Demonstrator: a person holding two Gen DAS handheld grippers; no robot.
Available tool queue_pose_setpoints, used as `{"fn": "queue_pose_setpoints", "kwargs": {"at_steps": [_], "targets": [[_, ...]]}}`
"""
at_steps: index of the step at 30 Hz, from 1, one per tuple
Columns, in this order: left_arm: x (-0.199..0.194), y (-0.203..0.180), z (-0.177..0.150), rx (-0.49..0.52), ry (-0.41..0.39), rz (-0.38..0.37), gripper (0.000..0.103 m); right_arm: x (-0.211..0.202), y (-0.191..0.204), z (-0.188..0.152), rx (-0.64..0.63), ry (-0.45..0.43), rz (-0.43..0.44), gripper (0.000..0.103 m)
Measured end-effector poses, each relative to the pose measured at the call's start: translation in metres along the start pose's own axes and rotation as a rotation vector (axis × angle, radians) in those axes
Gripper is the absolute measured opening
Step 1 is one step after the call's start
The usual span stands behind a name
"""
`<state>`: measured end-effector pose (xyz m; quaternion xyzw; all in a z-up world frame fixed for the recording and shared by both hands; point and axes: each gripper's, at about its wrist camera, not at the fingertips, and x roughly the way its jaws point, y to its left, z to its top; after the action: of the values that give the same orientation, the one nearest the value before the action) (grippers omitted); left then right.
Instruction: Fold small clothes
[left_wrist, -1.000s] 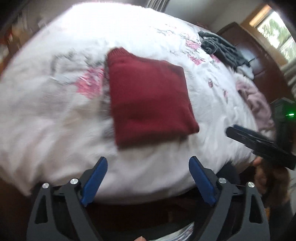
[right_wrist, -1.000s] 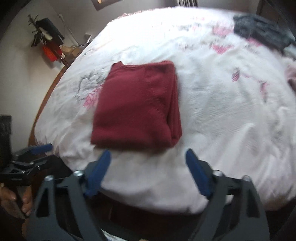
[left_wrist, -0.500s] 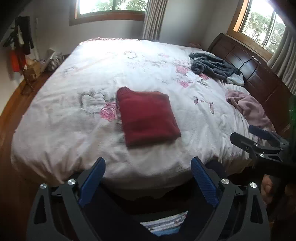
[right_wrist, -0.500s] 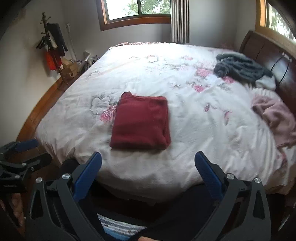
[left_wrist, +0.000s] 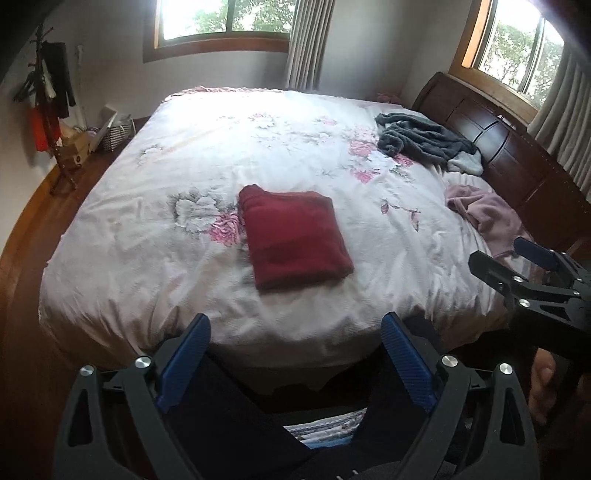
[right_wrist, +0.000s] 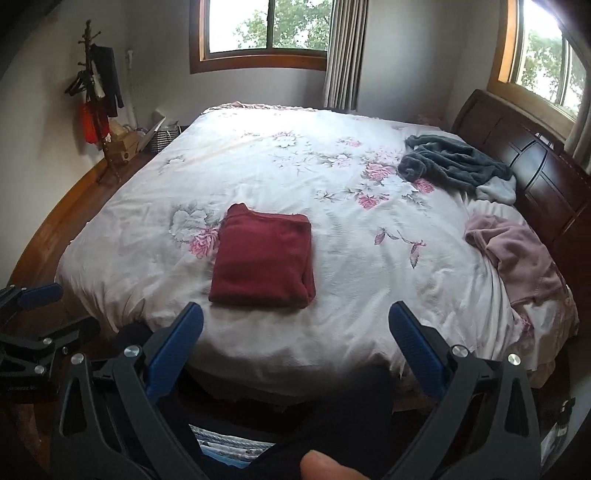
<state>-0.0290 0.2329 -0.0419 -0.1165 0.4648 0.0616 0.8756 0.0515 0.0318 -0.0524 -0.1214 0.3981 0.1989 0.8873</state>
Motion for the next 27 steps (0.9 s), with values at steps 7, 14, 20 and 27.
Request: {"fn": "queue_pose_setpoints", "kwargs": {"at_steps": [7,14,20,27], "targets": [[0.008,-0.003,0.002,-0.003,0.012,-0.002,0.094,0.012,0.0,-0.003,0.011,0.041,0.025,0.1],[0.015,-0.003,0.005,-0.011,0.027,-0.014,0.094,0.018,0.001,-0.003,-0.005,0.035,0.012,0.1],[0.019,-0.002,0.005,-0.012,0.036,-0.021,0.094,0.025,-0.002,-0.001,-0.001,0.046,0.015,0.1],[0.025,0.003,0.007,-0.03,0.035,-0.029,0.094,0.027,0.0,0.0,0.002,0.04,0.033,0.1]]}}
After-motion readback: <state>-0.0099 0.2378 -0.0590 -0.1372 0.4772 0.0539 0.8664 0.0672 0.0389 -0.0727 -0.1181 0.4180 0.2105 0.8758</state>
